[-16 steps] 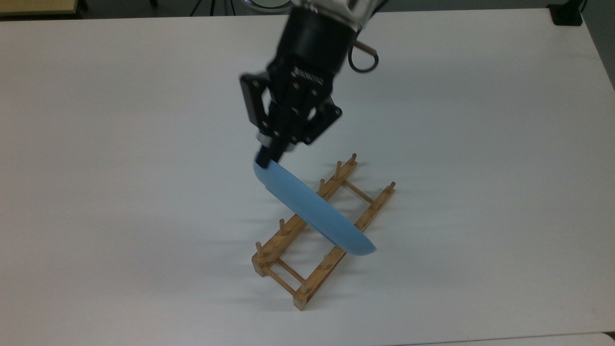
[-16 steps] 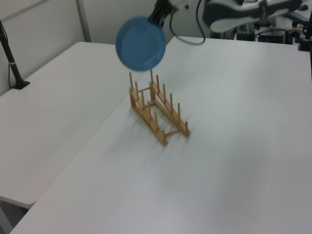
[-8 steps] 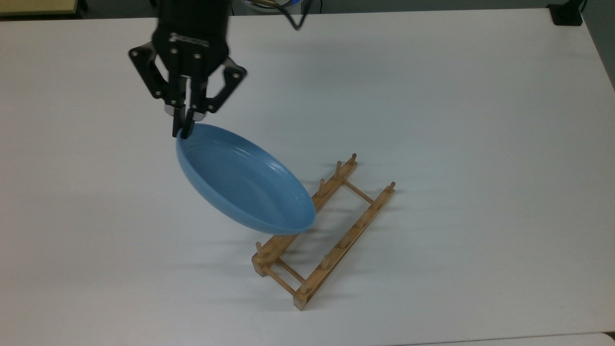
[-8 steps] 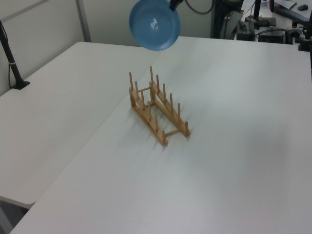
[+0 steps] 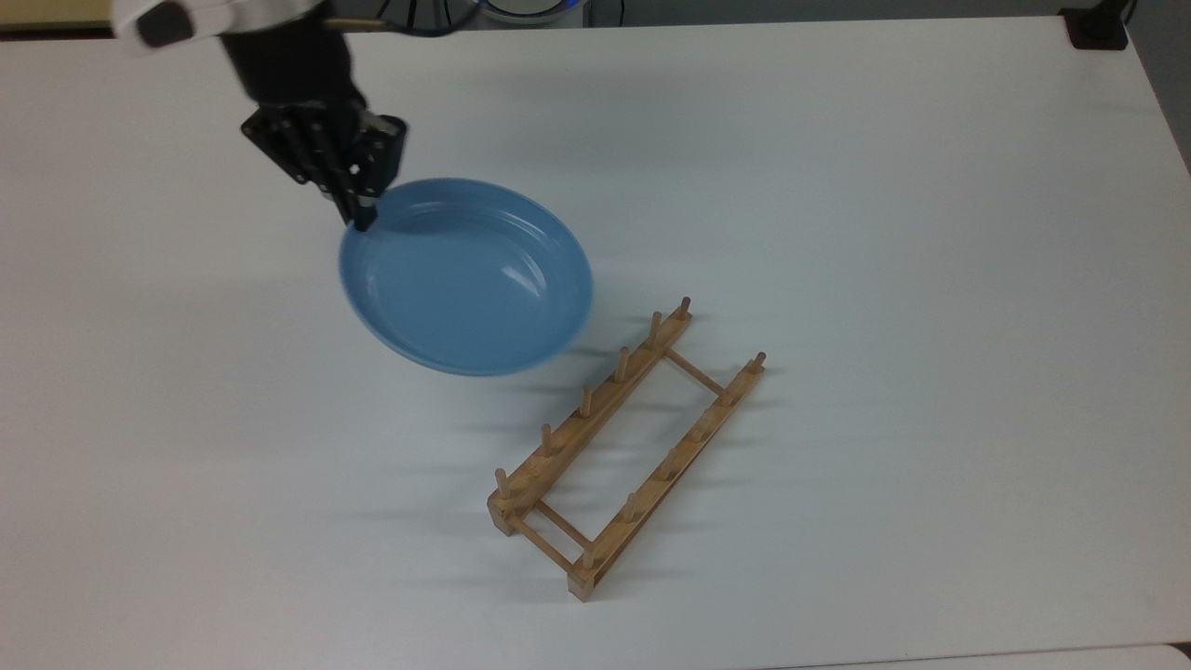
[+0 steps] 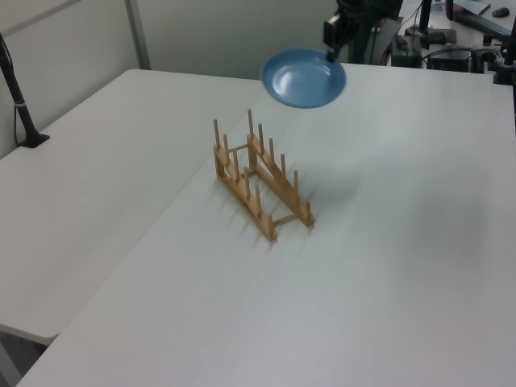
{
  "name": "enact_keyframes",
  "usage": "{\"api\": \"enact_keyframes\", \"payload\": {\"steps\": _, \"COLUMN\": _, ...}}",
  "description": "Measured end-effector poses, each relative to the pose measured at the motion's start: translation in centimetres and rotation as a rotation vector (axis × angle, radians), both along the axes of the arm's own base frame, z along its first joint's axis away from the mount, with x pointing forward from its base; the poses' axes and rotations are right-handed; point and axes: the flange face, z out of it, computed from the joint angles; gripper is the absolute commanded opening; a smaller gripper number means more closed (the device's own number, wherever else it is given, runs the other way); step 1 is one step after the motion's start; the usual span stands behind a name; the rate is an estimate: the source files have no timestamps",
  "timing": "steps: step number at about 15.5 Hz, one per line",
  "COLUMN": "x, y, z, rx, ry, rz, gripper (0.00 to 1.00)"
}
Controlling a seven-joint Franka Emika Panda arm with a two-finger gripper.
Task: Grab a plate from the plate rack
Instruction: 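Carry the plate beside the rack and lower it flat onto the table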
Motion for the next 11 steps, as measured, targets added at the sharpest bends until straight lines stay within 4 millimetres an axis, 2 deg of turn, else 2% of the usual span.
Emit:
{"api": "enact_keyframes", "payload": {"steps": 3, "x": -1.8, "y": -5.4, "z": -4.5, "rx": 0.055, "ry": 0.062, "rz": 0.053, "gripper": 0.00}}
{"api": "enact_keyframes", "payload": {"steps": 6, "x": -2.9, "y": -9.1, "z": -8.5, "rx": 0.059, "ry": 0.118, "rz": 0.149, "gripper": 0.00}}
{"api": "enact_keyframes", "payload": {"steps": 8, "x": -3.4, "y": -10.7, "z": -11.1, "rx": 0.058, "ry": 0.148, "rz": 0.208, "gripper": 0.00}}
{"api": "enact_keyframes", "payload": {"steps": 11, "x": -3.7, "y": -11.2, "z": -15.5, "rx": 0.075, "ry": 0.201, "rz": 0.266, "gripper": 0.00}}
